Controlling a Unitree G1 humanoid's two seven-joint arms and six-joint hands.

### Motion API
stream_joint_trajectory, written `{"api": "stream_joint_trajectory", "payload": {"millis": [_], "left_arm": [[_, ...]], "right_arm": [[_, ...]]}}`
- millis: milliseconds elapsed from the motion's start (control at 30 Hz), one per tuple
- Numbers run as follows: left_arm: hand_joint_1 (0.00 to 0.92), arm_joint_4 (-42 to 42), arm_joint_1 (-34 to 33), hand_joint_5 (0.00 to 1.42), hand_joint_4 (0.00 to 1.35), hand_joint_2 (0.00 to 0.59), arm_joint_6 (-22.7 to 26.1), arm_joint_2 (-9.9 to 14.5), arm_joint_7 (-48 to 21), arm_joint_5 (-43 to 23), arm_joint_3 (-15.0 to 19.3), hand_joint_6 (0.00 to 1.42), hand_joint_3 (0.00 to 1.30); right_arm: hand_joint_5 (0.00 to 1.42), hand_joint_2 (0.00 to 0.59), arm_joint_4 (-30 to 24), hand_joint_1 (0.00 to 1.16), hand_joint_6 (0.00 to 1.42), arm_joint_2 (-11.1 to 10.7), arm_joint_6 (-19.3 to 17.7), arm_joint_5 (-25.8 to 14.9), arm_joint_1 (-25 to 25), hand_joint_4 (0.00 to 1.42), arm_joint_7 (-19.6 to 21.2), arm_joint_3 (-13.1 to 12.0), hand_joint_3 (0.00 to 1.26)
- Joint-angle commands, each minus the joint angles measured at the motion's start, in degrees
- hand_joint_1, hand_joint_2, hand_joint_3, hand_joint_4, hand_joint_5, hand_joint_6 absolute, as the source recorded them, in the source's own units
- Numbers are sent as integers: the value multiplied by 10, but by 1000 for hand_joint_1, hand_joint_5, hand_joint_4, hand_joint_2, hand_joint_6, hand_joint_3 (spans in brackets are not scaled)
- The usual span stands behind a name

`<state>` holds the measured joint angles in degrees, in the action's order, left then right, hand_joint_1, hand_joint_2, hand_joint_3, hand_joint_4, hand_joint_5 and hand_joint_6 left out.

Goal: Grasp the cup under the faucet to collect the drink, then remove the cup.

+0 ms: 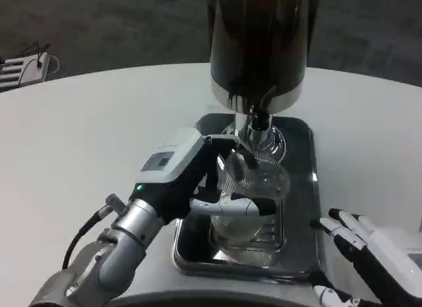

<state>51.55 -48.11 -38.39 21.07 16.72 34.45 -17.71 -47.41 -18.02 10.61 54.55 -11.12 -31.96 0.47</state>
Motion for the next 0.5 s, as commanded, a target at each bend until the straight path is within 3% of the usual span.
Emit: {"api": "stream_joint_trajectory", "payload": {"millis": [33, 133, 267, 367, 500], "left_arm": [[203, -7, 0, 758, 592, 63, 23, 10, -8, 18, -16, 1055, 544], [158, -16, 4, 612, 476, 61, 30, 18, -1, 21, -18, 893, 485], [126, -25, 8, 364, 251, 61, 31, 24, 2, 22, -13, 537, 364], [109, -27, 9, 314, 187, 60, 29, 27, -1, 18, -11, 485, 340], [44, -33, 14, 168, 4, 39, 17, 30, -14, 1, -3, 352, 140]], "right_arm": [[0, 517, 4, 257, 80, -4, -6, -9, -12, 0, 12, -6, 105], [0, 517, 3, 257, 81, -5, -7, -13, -18, 0, 16, -8, 105], [0, 514, 1, 256, 82, -6, -7, -14, -22, 0, 18, -8, 105], [0, 511, 0, 255, 82, -7, -7, -14, -23, 0, 19, -7, 105], [0, 509, -1, 253, 83, -7, -6, -13, -23, 0, 19, -5, 105]]}}
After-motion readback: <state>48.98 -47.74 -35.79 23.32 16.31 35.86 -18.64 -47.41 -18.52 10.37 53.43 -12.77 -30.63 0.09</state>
